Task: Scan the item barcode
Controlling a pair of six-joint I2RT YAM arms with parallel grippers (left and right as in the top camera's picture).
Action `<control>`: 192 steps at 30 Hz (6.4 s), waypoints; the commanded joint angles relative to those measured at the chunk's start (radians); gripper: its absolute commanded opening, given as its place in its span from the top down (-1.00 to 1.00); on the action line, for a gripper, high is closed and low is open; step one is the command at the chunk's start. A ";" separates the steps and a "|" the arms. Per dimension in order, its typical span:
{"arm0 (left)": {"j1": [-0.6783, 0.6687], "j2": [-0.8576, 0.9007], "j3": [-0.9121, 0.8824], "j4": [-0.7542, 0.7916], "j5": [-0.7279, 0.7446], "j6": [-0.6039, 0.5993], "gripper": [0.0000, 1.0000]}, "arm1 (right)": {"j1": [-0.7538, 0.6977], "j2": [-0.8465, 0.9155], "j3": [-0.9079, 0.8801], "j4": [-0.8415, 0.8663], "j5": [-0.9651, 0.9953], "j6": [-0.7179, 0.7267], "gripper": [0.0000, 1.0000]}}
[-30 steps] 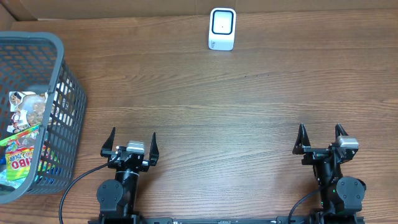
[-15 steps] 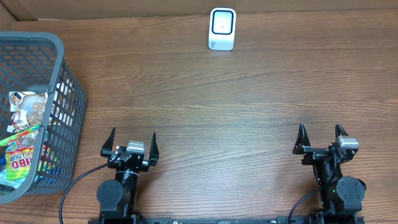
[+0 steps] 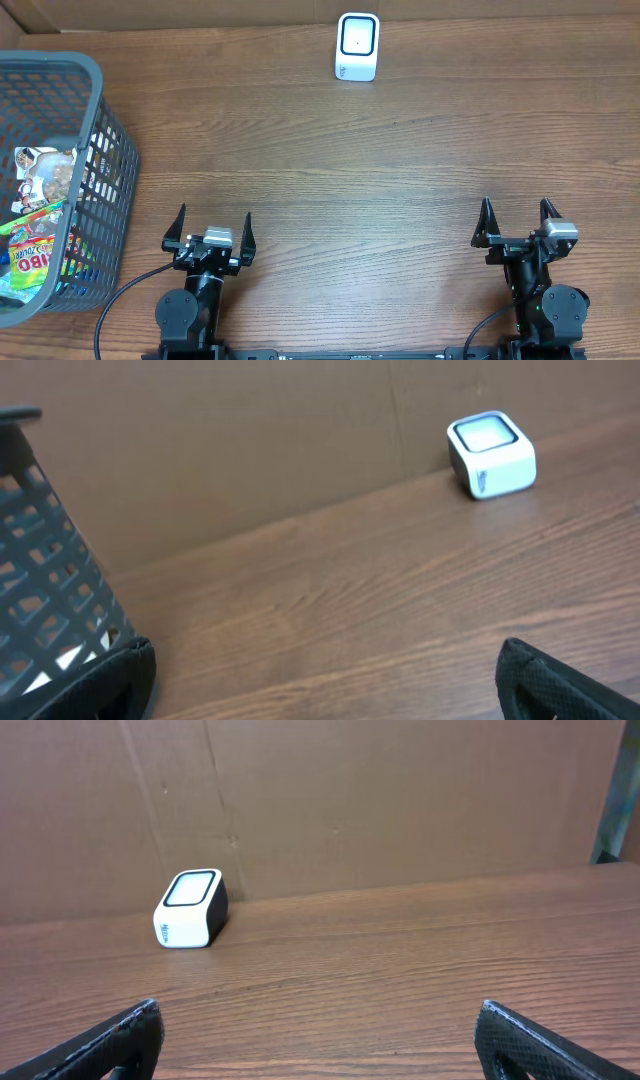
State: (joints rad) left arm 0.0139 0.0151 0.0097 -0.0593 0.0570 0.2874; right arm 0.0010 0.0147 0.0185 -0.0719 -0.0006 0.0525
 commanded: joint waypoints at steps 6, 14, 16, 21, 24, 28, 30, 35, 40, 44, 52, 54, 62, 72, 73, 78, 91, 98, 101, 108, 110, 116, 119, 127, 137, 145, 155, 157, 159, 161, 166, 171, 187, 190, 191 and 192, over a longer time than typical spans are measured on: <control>0.005 0.021 0.076 -0.033 0.023 -0.076 -1.00 | 0.005 -0.011 0.055 0.006 -0.037 -0.007 -1.00; 0.005 0.219 0.322 -0.158 0.022 -0.074 -1.00 | 0.003 0.016 0.216 -0.099 -0.034 -0.051 -1.00; 0.005 0.297 0.396 -0.167 0.023 -0.075 -1.00 | 0.003 0.043 0.256 -0.103 -0.034 -0.054 -1.00; 0.005 0.522 0.639 -0.260 0.063 -0.075 -1.00 | 0.003 0.144 0.367 -0.112 -0.047 -0.053 -1.00; 0.005 0.672 0.829 -0.369 0.074 -0.075 -1.00 | 0.004 0.232 0.454 -0.151 -0.049 -0.053 -1.00; 0.005 0.910 1.195 -0.615 0.074 -0.074 -0.99 | 0.004 0.408 0.634 -0.253 -0.100 -0.053 -1.00; 0.005 1.012 1.363 -0.750 0.074 -0.075 -1.00 | 0.004 0.478 0.705 -0.302 -0.121 -0.053 -1.00; 0.005 1.213 1.688 -1.007 0.105 -0.083 -1.00 | 0.003 0.697 0.912 -0.456 -0.220 -0.048 -1.00; 0.005 1.290 1.761 -1.044 0.224 -0.082 -0.99 | 0.003 0.918 1.098 -0.590 -0.405 -0.050 -1.00; 0.005 1.333 1.761 -1.027 0.342 -0.166 -0.99 | 0.005 1.064 1.189 -0.541 -0.623 -0.049 -1.00; 0.018 1.413 1.761 -1.038 0.087 -0.394 -1.00 | 0.005 1.266 1.187 -0.256 -1.011 0.011 -1.00; 0.043 1.435 1.761 -1.053 -0.063 -0.531 -1.00 | 0.005 1.315 1.187 -0.223 -0.995 0.083 -1.00; 0.285 1.490 1.761 -1.081 -0.153 -0.760 -0.98 | 0.034 1.414 1.187 -0.187 -0.781 0.298 -1.00; 0.483 1.496 1.804 -1.051 -0.035 -0.756 -0.96 | 0.039 1.414 1.187 -0.187 -0.734 0.315 -1.00; 0.484 1.496 1.808 -1.053 -0.055 -0.757 -0.98 | 0.039 1.414 1.187 -0.187 -0.734 0.315 -1.00; 0.569 1.531 1.809 -1.068 -0.088 -0.836 -0.99 | 0.039 1.413 1.187 -0.191 -0.764 0.315 -1.00; 0.728 1.867 1.808 -1.122 -0.089 -0.857 -0.93 | 0.039 1.414 1.187 -0.226 -0.786 0.314 -1.00; 0.719 2.053 1.808 -1.019 -0.095 -0.840 -0.91 | 0.037 1.414 1.187 -0.248 -0.785 0.291 -1.00; 0.695 2.139 1.808 -0.967 -0.114 -0.830 -0.91 | 0.037 1.414 1.187 -0.256 -0.786 0.292 -1.00; 0.623 2.276 1.808 -0.904 -0.211 -0.848 -0.83 | 0.037 1.414 1.187 -0.266 -0.785 0.292 -1.00; 0.608 2.299 1.808 -0.895 -0.214 -0.858 -0.54 | 0.037 1.414 1.187 -0.273 -0.785 0.292 -1.00; 0.596 2.311 1.808 -0.894 -0.218 -0.871 0.92 | 0.037 1.414 1.187 -0.279 -0.785 0.292 -1.00; 0.601 2.303 1.818 -0.922 -0.221 -0.871 0.92 | 0.037 1.414 1.187 -0.278 -0.785 0.292 -1.00; 0.607 2.179 1.945 -1.042 -0.225 -0.867 0.92 | 0.037 1.414 1.187 -0.278 -0.785 0.292 -1.00; 0.603 1.831 2.144 -1.182 -0.220 -0.863 0.92 | 0.037 1.414 1.187 -0.278 -0.785 0.292 -1.00; 0.480 1.589 2.148 -1.194 -0.109 -0.755 0.91 | 0.037 1.414 1.187 -0.278 -0.786 0.293 -1.00; 0.035 1.676 2.104 -1.313 0.147 -0.220 0.91 | 0.037 1.413 1.187 -0.279 -0.787 0.312 -1.00; -0.032 1.738 2.092 -1.363 0.147 -0.171 0.92 | 0.037 1.413 1.187 -0.279 -0.787 0.312 -1.00; -0.089 1.812 2.079 -1.401 0.145 -0.145 0.92 | 0.037 1.414 1.187 -0.279 -0.787 0.312 -1.00; -0.138 1.897 2.060 -1.416 0.143 -0.134 0.92 | 0.037 1.414 1.187 -0.279 -0.787 0.312 -1.00; -0.213 2.140 2.031 -1.397 0.098 -0.259 0.91 | 0.037 1.414 1.187 -0.280 -0.786 0.311 -1.00; -0.245 2.287 2.030 -1.429 0.101 -0.302 0.85 | 0.037 1.414 1.187 -0.282 -0.778 0.307 -1.00; -0.231 2.111 2.404 -1.631 0.060 -0.458 -0.70 | 0.037 1.414 1.187 -0.282 -0.777 0.307 -1.00; -0.184 1.974 2.422 -1.631 -0.058 -0.552 -0.72 | 0.037 1.414 1.187 -0.283 -0.774 0.307 -1.00; -0.163 1.930 2.422 -1.631 -0.090 -0.572 -0.72 | 0.037 1.414 1.187 -0.283 -0.774 0.307 -1.00; -0.137 1.884 2.421 -1.630 -0.118 -0.590 -0.72 | 0.037 1.414 1.187 -0.285 -0.774 0.307 -1.00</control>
State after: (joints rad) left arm -0.1909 2.0537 2.3943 -1.6825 0.0677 -0.1967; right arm 0.0360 1.4406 1.1828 -0.3595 -0.7776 0.3622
